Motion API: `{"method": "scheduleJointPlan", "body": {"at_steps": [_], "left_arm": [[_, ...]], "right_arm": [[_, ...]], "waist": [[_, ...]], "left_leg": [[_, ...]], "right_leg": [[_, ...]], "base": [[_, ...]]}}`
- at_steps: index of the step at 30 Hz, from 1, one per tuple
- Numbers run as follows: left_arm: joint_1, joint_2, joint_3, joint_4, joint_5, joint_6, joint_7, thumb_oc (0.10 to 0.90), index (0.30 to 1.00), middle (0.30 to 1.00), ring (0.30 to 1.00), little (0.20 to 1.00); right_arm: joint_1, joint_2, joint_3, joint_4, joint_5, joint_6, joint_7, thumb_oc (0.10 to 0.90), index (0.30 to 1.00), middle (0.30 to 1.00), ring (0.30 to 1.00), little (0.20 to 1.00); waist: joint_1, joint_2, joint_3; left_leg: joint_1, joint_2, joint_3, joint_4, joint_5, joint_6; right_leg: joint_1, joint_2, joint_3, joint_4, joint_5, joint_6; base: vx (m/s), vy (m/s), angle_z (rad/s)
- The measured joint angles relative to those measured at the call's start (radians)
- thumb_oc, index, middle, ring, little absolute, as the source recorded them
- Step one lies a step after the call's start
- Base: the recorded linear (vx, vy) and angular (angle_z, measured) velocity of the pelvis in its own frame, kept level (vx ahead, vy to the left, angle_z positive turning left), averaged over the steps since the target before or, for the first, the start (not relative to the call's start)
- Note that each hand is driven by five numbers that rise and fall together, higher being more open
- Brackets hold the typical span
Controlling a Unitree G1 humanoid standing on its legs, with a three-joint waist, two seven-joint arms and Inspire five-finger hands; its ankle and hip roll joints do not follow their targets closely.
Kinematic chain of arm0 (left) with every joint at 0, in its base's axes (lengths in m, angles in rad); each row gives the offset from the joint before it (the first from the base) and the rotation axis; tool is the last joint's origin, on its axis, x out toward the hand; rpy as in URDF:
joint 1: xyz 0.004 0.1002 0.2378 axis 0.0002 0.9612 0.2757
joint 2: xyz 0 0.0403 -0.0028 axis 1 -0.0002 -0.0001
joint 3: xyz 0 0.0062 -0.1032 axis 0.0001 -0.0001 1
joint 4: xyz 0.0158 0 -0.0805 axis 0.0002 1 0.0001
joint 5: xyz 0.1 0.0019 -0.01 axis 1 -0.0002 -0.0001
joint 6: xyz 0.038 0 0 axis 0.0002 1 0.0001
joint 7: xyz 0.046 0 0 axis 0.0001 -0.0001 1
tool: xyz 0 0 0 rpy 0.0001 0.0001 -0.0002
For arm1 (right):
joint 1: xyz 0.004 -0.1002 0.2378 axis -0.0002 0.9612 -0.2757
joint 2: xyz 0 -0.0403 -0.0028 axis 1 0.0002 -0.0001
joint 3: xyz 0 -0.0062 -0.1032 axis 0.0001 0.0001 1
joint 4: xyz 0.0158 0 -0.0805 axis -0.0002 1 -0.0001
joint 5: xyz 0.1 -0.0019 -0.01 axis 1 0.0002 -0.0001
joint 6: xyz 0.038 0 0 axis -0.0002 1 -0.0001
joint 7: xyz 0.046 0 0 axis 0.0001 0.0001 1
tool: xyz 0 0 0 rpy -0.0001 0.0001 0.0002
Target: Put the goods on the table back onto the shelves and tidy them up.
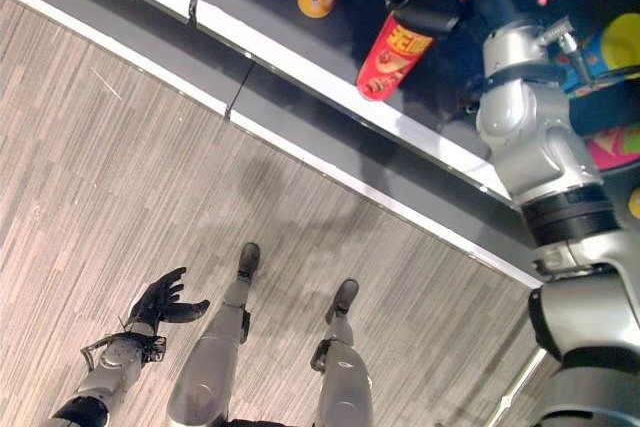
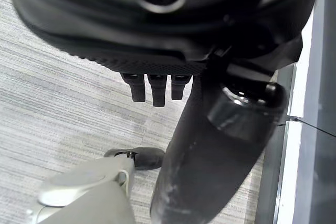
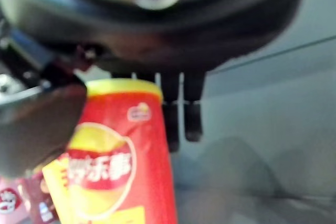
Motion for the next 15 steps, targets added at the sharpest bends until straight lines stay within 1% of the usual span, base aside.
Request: {"method": "scheduleJointPlan", "body": {"at_steps": [2, 4, 6, 9, 10, 15], "left_arm": [[-0.001, 0.000, -0.001, -0.005, 0.000, -0.001, 0.000, 0.800, 0.900, 0.900, 0.900, 0.900], [-0.001, 0.000, -0.001, -0.009, 0.000, -0.002, 0.000, 0.800, 0.900, 0.900, 0.900, 0.900], [-0.002, -0.001, -0.001, -0.009, -0.003, -0.003, 0.000, 0.800, 0.900, 0.900, 0.900, 0.900], [-0.002, -0.001, -0.001, -0.010, -0.008, -0.005, 0.001, 0.800, 0.900, 0.900, 0.900, 0.900], [-0.002, -0.001, -0.005, -0.007, -0.008, -0.005, 0.001, 0.800, 0.900, 0.900, 0.900, 0.900], [-0.002, -0.001, -0.008, -0.007, -0.008, -0.005, 0.002, 0.800, 0.900, 0.900, 0.900, 0.900]], "right_arm": [[-0.004, 0.000, 0.004, 0.005, -0.033, 0.002, -0.015, 0.400, 0.300, 0.300, 0.300, 0.300], [-0.011, 0.000, 0.004, 0.021, -0.039, 0.003, -0.019, 0.400, 0.300, 0.300, 0.300, 0.300], [-0.043, 0.000, 0.026, 0.067, -0.064, 0.011, -0.034, 0.400, 0.300, 0.300, 0.300, 0.300], [-0.063, 0.000, 0.027, 0.106, -0.077, 0.034, -0.048, 0.400, 0.300, 0.300, 0.300, 0.300], [-0.063, 0.000, 0.026, 0.108, -0.082, 0.047, -0.063, 0.400, 0.300, 0.300, 0.300, 0.300], [-0.063, 0.000, 0.026, 0.108, -0.103, 0.052, -0.087, 0.400, 0.300, 0.300, 0.300, 0.300]], "waist": [[0.000, 0.000, 0.000], [0.001, 0.000, 0.000], [0.001, 0.001, 0.000], [0.006, 0.003, 0.001], [0.007, 0.005, 0.003], [0.010, 0.010, 0.005]], "left_leg": [[-0.001, 0.001, 0.000, 0.000, 0.000, 0.000], [-0.001, 0.001, 0.000, 0.000, 0.000, 0.000], [-0.001, 0.001, 0.000, 0.000, 0.000, 0.000], [-0.003, 0.001, -0.004, 0.000, 0.000, 0.000], [-0.004, 0.000, -0.006, 0.000, 0.000, 0.000], [-0.006, 0.000, -0.009, 0.000, 0.000, 0.000]], "right_leg": [[0.000, 0.001, 0.000, -0.003, 0.000, 0.000], [0.000, 0.002, 0.000, -0.003, 0.000, 0.000], [0.000, 0.002, 0.000, -0.003, 0.000, 0.000], [0.000, 0.002, -0.004, -0.003, 0.000, 0.000], [0.000, 0.002, -0.006, -0.003, 0.000, 0.000], [0.000, 0.002, -0.009, -0.004, 0.000, 0.000]], "base": [[0.00, 0.000, 0.00], [0.00, 0.000, 0.00], [0.00, 0.000, 0.00], [0.01, 0.001, 0.02], [0.01, -0.005, 0.03], [0.00, 0.000, 0.00]]}}
